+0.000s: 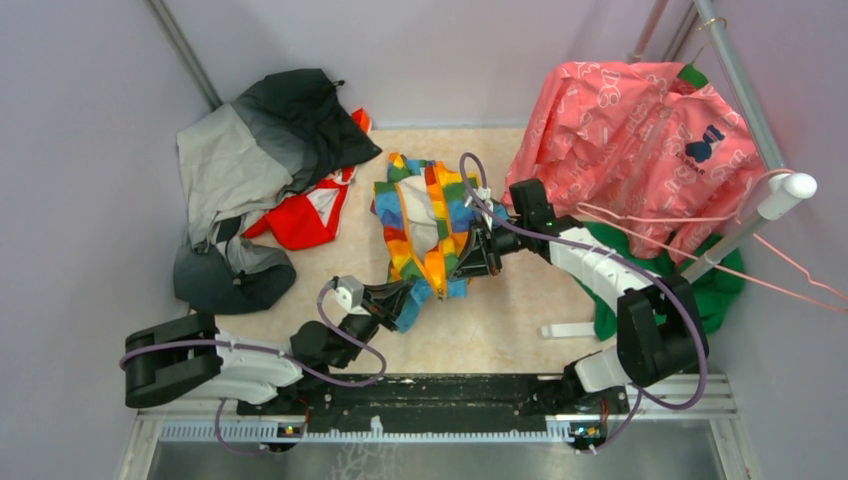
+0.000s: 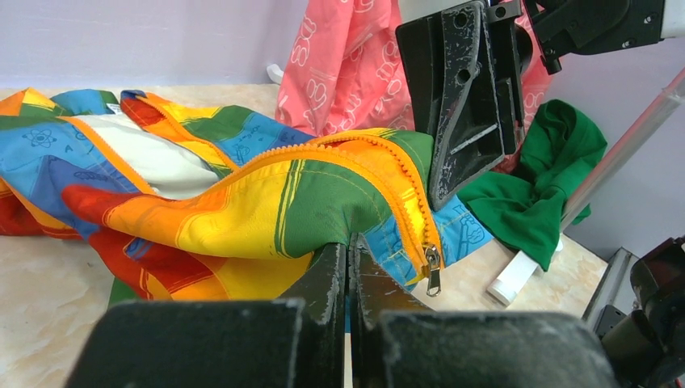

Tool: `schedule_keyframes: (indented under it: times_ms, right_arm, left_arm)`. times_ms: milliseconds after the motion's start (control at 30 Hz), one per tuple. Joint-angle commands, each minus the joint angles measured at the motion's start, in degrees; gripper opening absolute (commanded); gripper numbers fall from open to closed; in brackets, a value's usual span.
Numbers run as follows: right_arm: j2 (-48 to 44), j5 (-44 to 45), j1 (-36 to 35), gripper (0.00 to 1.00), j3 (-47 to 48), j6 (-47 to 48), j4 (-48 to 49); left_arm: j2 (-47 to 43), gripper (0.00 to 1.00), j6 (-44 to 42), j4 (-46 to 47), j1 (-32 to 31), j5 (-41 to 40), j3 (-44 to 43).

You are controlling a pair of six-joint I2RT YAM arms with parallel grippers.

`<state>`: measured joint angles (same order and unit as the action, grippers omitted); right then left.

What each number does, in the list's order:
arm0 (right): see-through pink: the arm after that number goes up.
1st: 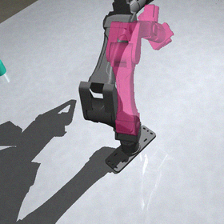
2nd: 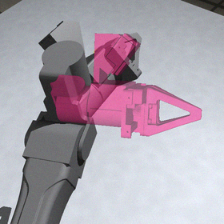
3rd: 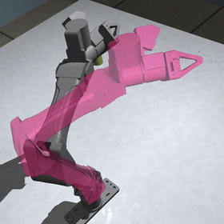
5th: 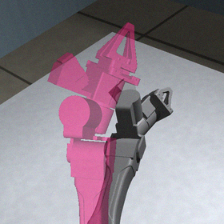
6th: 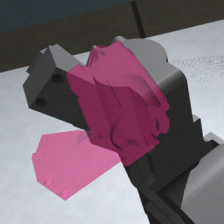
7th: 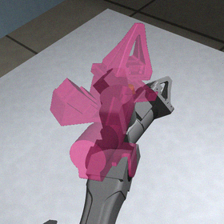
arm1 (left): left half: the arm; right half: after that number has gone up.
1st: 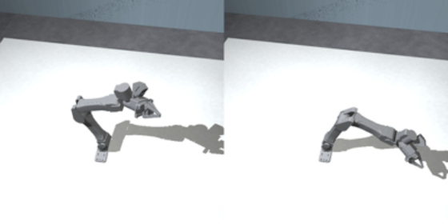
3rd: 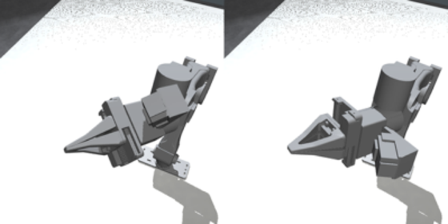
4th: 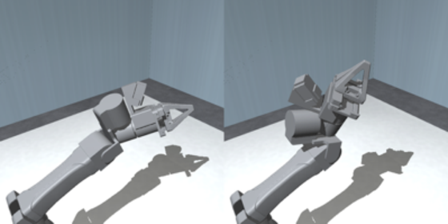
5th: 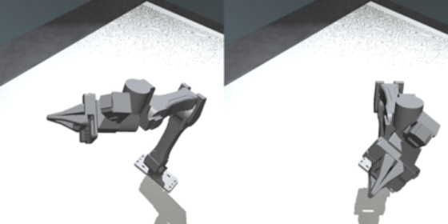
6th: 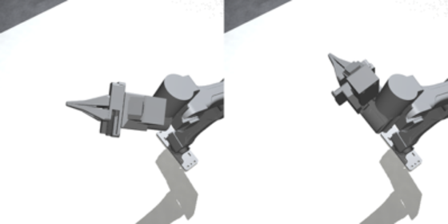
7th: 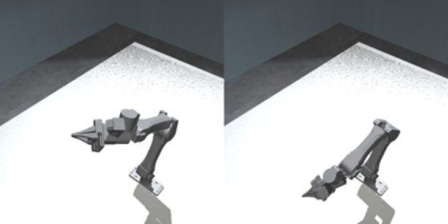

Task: Zip up the jacket
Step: Insert the zipper into the jacket.

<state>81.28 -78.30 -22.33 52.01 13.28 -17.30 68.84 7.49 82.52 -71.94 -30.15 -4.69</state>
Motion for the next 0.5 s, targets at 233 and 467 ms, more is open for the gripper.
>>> schedule_keyframes:
  times_ms: [233, 467]
  right_arm:
    - [-2.49, -2.15, 0.09, 0.00, 1.77, 3.66, -1.13]
    - [-2.59, -5.45, 0.13, 0.00, 5.38, 15.76, -13.67]
  left_arm:
    - [-4.81, 0.00, 3.33, 3.78, -0.48, -4.59, 0.25]
    - [-23.67, 0.00, 8.83, -21.44, -0.39, -3.56, -3.34]
